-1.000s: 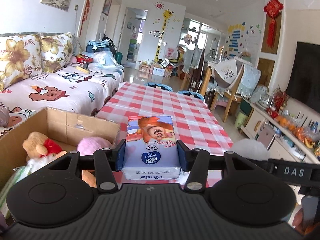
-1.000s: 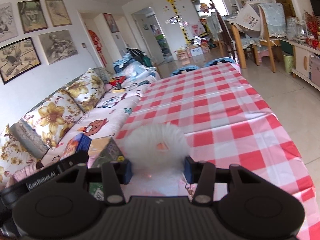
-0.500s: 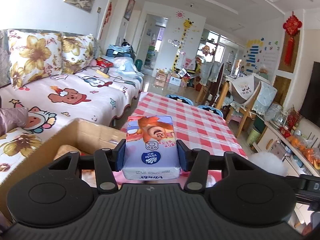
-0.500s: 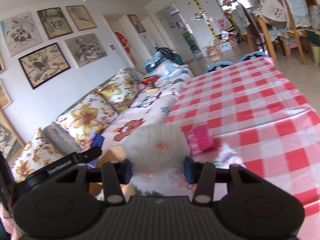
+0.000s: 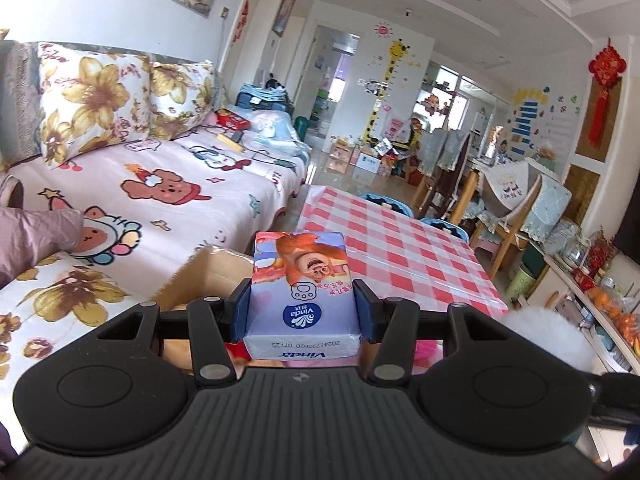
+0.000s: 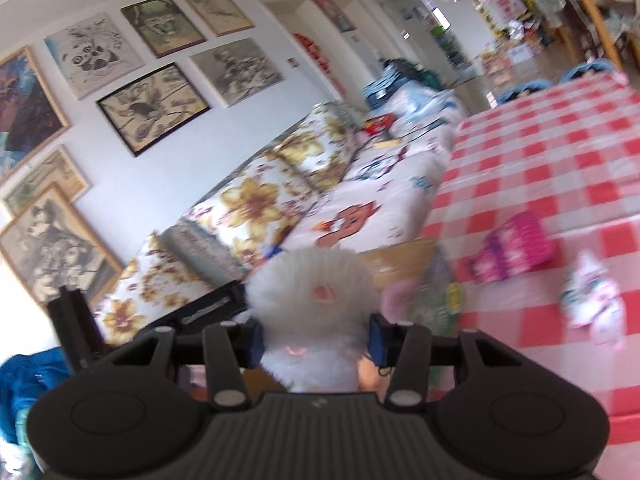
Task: Organize soft objects
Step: 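Carry the tissue pack with the left tool while the right tool carries the pompom toward the box, then open both tools over the cardboard box to drop the tissue pack and pompom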
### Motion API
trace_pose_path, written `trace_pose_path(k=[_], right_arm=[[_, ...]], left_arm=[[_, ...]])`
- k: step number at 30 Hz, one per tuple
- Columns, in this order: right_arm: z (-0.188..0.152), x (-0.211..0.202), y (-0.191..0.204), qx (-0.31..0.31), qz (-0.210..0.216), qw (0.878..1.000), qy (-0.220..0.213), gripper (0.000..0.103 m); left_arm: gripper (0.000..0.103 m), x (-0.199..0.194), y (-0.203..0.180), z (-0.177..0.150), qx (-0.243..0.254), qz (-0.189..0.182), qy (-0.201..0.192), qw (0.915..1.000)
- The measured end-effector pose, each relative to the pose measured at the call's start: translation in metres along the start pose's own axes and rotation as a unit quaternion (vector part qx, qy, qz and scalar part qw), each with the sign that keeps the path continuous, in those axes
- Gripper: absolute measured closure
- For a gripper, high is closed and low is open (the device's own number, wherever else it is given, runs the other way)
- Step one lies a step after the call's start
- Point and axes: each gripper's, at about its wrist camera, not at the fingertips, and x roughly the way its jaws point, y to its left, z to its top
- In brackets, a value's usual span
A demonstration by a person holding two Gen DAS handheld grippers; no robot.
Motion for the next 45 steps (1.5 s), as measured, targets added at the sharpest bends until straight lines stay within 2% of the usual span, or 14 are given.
trace_pose_path(k=[3,8,17,30,33,38,43,45], right_arm=[[-0.004,0.011,0.008,0.005,0.025,1.0,0.014,0.056],[-0.009,0.031,0.017,0.003,0.038,0.998,0.04,0.055],[-0.02,0.052,0.021,-0.013,0.018,0.997,0.07,0.055],[0.002,0.028,0.037,-0.002,0.068,0.998,0.012,0.055],[-0.003,0.038,0.033,0.005,0.06,0.998,0.024,0.054],[-0.015,0.056,0.019,0.014,0.022,0.998,0.06,0.05],[-0.023,0.063,0.013,0.003,-0.026,0.997,0.078,0.036],[-0.022,0.06,0.012,-0.006,-0.041,0.997,0.071,0.033]], left_arm=[[0.04,-0.002,0.001,0.0,-0.003,0.009,-0.001,1.0],[0.04,-0.006,-0.001,-0.003,-0.004,0.019,0.003,0.9998],[0.04,-0.006,-0.003,-0.005,-0.001,0.023,0.015,0.9996],[0.04,-0.016,0.006,-0.001,-0.011,0.029,0.01,0.9995],[0.04,-0.014,0.004,-0.003,-0.008,0.031,0.014,0.9994],[0.04,-0.01,0.005,-0.005,-0.013,0.035,0.024,0.999],[0.043,-0.009,0.007,-0.005,-0.007,0.041,0.033,0.9986],[0.037,-0.01,0.006,-0.004,-0.001,0.046,0.034,0.9984]])
